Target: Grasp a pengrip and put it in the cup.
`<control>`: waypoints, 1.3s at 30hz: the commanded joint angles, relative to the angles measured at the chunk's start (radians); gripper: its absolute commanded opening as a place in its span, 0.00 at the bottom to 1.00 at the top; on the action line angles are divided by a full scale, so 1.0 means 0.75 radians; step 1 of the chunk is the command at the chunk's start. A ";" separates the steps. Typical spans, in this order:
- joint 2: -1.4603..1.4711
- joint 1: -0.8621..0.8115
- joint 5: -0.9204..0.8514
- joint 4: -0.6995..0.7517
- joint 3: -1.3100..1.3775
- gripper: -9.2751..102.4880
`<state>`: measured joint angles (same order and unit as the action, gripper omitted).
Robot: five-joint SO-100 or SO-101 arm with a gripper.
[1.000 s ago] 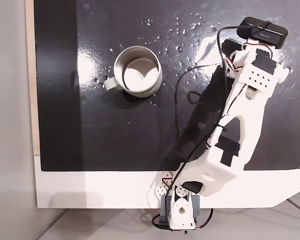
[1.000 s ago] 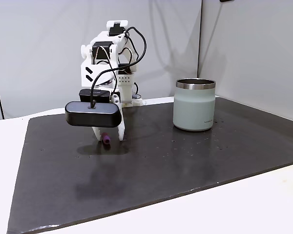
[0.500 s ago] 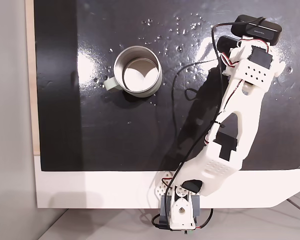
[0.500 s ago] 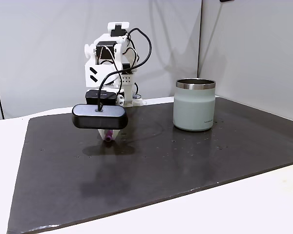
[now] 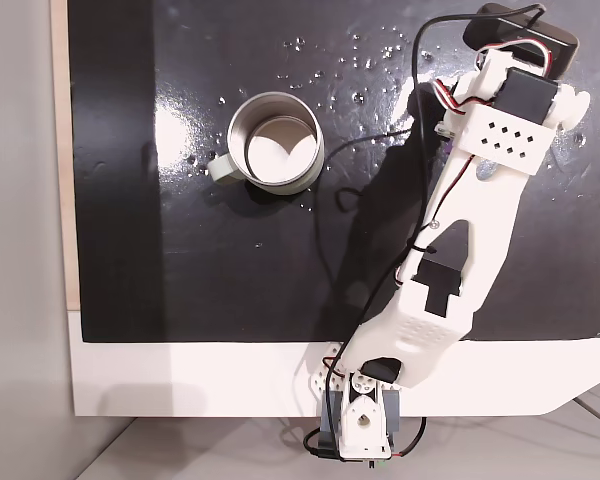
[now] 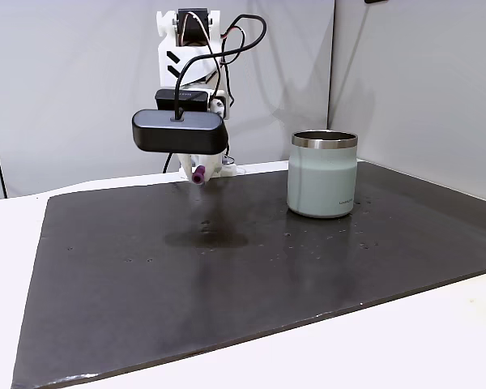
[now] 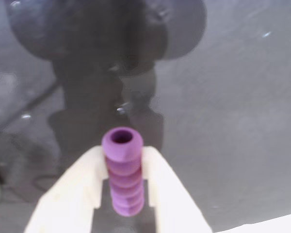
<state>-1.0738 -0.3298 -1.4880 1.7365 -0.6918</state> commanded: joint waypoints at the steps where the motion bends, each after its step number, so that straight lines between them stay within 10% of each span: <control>1: -0.270 0.072 0.092 0.014 -0.063 0.08; 15: -0.808 0.530 0.747 0.020 -0.411 0.08; 34: -0.513 0.859 1.237 0.025 -0.184 0.08; 39: -0.501 0.859 1.225 0.027 -0.160 0.28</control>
<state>-1.4419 0.3175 -0.5706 1.7487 -0.8698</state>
